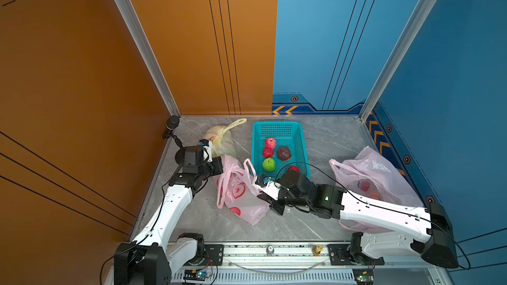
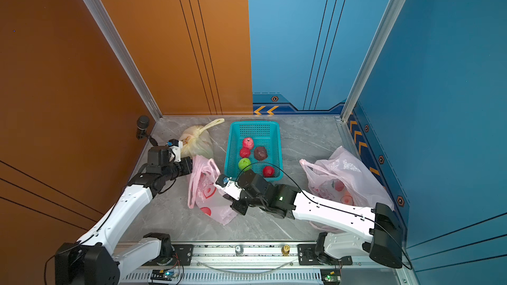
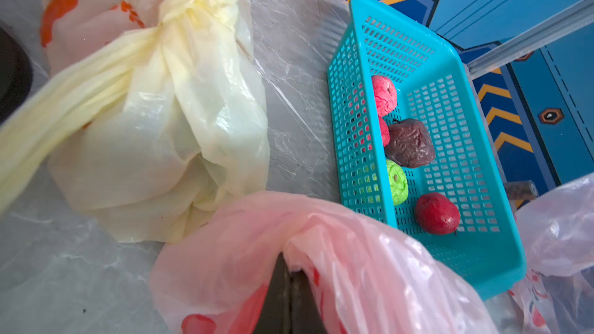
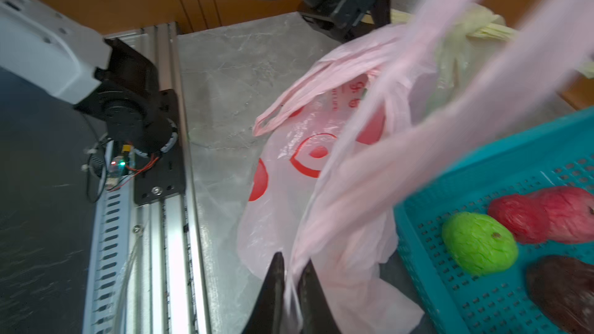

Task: Untie the knot of a plastic bag & take out the apple
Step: Untie the plastic bag at the center of the board.

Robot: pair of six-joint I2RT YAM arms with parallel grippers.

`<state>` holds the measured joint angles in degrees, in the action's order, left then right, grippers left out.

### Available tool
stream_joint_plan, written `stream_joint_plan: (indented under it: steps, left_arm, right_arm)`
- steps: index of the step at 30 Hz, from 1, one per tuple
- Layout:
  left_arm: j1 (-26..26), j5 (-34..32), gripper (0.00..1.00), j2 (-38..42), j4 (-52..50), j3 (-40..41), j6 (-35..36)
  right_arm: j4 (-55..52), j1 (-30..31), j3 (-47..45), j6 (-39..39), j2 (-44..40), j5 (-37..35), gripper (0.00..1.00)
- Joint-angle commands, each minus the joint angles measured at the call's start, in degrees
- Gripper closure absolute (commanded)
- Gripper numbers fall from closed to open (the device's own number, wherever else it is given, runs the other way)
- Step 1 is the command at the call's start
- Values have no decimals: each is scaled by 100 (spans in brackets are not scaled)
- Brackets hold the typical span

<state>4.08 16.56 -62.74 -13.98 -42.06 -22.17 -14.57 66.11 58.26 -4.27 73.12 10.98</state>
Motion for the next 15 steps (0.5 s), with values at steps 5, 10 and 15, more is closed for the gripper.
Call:
stream_joint_plan:
  steps: [5, 10, 15]
  left_arm:
    - [-12, -17, 94, -122, 260, 19, -259]
    - [-47, 107, 67, -22, 220, 2, -347]
    - [-65, 241, 56, 31, 145, -19, -425]
  right_arm:
    - [-1755, -7, 1549, -389, 1217, 2845, 88]
    - [-2646, -158, 2110, -625, 1816, 3878, 76]
    - [-3036, -437, 2203, -708, 1706, 3961, 52]
